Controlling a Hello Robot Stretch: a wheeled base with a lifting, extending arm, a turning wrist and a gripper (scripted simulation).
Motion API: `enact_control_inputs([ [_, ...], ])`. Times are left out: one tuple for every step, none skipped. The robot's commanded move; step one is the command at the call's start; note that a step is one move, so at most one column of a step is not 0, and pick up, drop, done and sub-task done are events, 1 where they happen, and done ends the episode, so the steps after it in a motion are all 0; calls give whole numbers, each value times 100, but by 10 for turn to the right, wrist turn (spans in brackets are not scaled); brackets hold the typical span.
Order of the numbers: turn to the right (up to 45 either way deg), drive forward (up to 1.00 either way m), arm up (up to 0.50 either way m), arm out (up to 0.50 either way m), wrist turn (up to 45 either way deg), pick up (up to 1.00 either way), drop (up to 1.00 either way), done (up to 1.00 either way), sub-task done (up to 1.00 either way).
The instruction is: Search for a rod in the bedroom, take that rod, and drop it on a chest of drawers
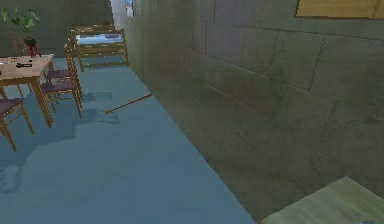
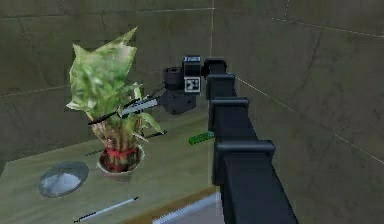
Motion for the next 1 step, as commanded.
enact_control_inputs([
  [0, 0, -26, 0, 0, 0, 0, 0, 0],
])
